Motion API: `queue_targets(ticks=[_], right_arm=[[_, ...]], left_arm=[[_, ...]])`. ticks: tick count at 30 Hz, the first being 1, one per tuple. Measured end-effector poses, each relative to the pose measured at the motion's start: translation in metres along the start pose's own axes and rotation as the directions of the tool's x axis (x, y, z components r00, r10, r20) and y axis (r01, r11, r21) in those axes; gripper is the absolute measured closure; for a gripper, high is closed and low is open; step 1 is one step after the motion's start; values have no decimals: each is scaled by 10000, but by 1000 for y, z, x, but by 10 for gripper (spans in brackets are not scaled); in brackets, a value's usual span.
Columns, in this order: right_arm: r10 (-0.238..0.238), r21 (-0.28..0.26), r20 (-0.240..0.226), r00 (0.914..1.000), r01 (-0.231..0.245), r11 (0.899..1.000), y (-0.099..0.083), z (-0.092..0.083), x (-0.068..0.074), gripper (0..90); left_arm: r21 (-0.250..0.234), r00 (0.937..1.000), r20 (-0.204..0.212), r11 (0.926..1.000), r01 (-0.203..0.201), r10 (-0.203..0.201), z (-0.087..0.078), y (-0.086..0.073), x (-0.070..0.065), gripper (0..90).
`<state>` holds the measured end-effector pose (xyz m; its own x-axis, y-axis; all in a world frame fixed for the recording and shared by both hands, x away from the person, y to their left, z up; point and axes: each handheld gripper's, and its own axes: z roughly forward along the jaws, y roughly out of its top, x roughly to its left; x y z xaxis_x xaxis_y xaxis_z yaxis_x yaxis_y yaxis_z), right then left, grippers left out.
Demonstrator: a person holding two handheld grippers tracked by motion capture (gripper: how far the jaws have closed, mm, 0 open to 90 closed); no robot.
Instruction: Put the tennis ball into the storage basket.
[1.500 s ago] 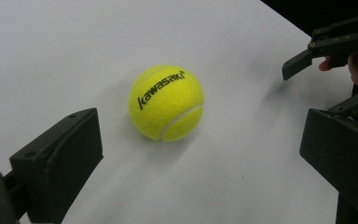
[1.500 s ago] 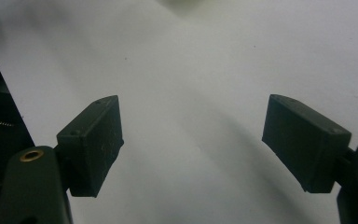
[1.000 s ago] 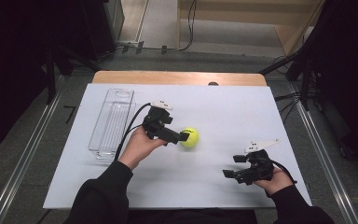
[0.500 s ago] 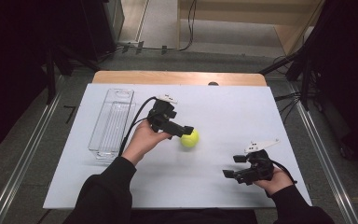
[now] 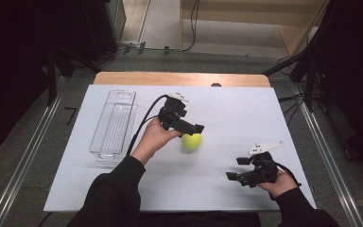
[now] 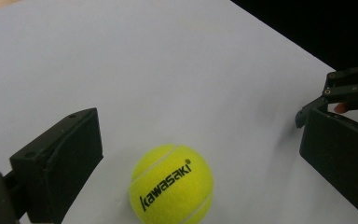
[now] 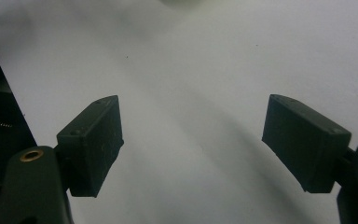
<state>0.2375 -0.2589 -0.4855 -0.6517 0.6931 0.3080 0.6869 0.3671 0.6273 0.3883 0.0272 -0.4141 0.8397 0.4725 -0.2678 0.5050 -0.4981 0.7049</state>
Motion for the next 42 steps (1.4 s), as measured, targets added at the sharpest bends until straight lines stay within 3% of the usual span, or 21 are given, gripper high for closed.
queue_targets(ticks=[25,35,41,42], right_arm=[[0,31,12,10000,-1,10000,-1,0,0,181],[38,74,18,10000,-38,10000,-1,0,0,181],[31,89,29,10000,-31,10000,-1,0,0,181],[28,87,26,10000,-28,10000,-1,0,0,180]], left_arm=[[13,9994,-347,10000,-54,55,15,-4,3,0],[-175,9995,-327,9998,3,-9,19,-11,5,0],[-233,9996,-233,9996,-169,163,22,-15,4,0],[-280,9999,-147,9996,-26,22,23,-17,5,0]])
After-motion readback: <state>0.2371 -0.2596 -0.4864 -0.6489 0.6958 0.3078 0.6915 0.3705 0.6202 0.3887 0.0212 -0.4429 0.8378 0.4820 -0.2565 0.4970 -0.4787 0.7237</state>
